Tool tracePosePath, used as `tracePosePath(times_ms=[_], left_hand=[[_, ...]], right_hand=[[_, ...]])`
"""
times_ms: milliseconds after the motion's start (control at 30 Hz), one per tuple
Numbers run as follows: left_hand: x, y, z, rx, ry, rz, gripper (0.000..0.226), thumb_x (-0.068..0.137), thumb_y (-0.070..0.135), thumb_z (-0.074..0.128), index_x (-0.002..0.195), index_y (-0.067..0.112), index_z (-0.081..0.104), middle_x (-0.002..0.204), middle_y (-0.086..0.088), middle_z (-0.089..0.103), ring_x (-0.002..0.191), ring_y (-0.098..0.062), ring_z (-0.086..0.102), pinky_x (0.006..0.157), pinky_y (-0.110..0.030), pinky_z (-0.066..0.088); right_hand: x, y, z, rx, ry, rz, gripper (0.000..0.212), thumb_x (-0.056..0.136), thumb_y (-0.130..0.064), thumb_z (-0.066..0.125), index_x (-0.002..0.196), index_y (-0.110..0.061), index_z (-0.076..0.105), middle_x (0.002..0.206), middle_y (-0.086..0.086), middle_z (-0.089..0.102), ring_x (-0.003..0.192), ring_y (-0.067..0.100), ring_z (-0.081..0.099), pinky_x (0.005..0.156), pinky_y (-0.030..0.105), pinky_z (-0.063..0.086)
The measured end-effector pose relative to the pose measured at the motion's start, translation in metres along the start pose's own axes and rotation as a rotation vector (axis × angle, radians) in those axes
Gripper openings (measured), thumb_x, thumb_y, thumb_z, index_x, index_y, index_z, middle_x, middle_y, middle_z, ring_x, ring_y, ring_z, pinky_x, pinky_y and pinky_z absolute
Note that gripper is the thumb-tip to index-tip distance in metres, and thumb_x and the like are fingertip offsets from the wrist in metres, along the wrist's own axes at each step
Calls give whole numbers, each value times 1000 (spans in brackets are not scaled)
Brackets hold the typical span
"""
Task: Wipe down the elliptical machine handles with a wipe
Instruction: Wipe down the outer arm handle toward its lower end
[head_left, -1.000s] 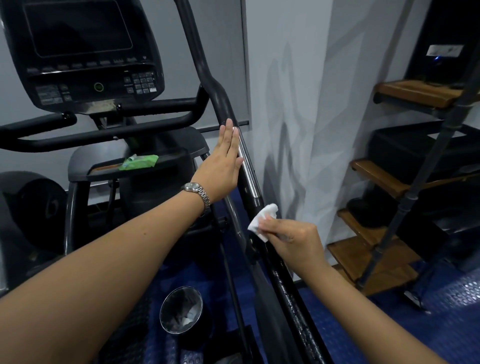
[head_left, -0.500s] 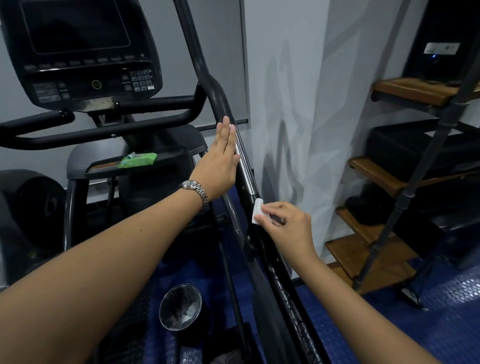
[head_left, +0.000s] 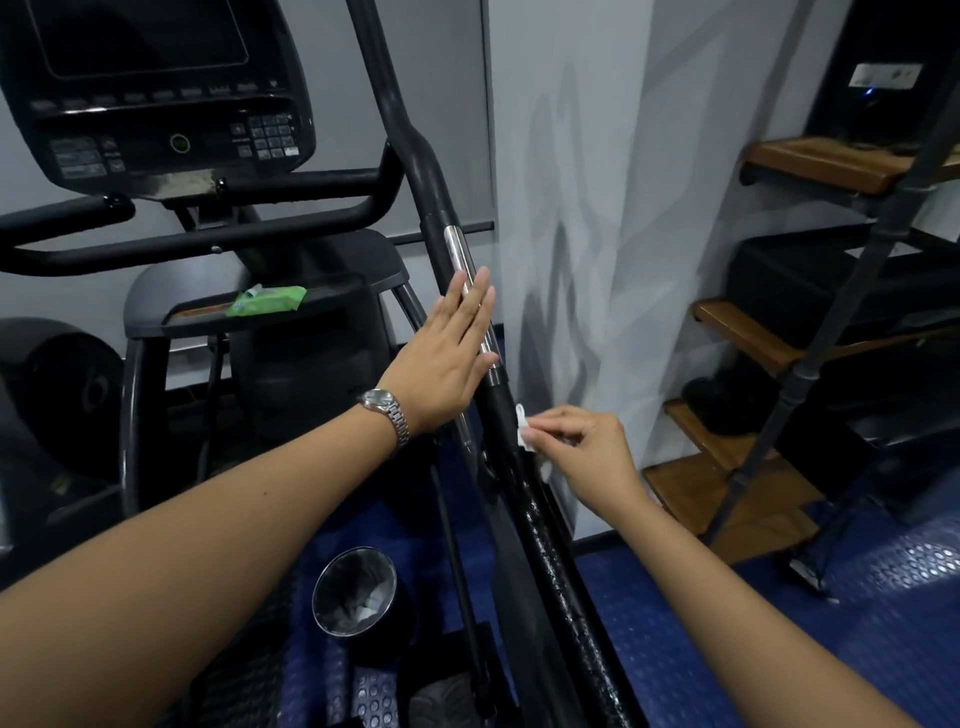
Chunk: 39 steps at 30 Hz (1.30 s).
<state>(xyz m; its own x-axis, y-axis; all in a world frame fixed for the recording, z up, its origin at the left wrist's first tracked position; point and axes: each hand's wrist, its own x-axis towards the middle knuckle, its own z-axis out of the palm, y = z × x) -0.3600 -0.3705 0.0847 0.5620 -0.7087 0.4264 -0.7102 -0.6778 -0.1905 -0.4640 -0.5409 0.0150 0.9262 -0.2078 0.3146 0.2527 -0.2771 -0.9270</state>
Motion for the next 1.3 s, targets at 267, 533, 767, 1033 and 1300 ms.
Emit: tracePosePath(times_ms=[267, 533, 767, 1033, 1300], left_hand=[[0, 1, 2, 20, 3, 21, 63, 98, 36, 16, 145, -4, 7, 155, -20, 1, 143, -33, -6, 118, -46, 10], [0, 9, 4, 9, 23, -34, 61, 98, 32, 15, 145, -6, 5, 155, -22, -1, 143, -34, -8, 118, -45, 6], [0, 10, 5, 9, 21, -48, 61, 98, 33, 14, 145, -5, 4, 155, -21, -3, 143, -33, -10, 118, -46, 7], [-1, 11, 2, 9, 20, -50, 62, 97, 33, 14, 146, -3, 3, 155, -19, -4, 143, -31, -13, 118, -43, 2], [-1, 12, 2, 16, 19, -51, 61, 98, 33, 15, 146, -4, 4, 155, -20, -3, 143, -32, -10, 118, -42, 1]], right_hand=[[-4, 2, 4, -68, 26, -79, 14, 79, -10, 76, 92, -15, 77, 79, -4, 69, 72, 5, 64, 71, 15, 48], [10, -7, 9, 6, 46, -61, 12, 78, -8, 78, 89, -12, 77, 78, 4, 70, 70, 21, 67, 74, 34, 55], [-8, 3, -1, -10, -4, 34, 17, 73, -5, 80, 81, -20, 78, 69, -4, 68, 65, 13, 64, 73, 40, 56], [-20, 9, -3, -11, -7, 51, 14, 77, -7, 77, 87, -17, 77, 74, 6, 69, 68, 17, 64, 75, 39, 55], [-10, 3, 11, -7, 71, -63, 19, 81, -9, 74, 93, -22, 75, 82, -4, 69, 74, 25, 66, 71, 31, 55]])
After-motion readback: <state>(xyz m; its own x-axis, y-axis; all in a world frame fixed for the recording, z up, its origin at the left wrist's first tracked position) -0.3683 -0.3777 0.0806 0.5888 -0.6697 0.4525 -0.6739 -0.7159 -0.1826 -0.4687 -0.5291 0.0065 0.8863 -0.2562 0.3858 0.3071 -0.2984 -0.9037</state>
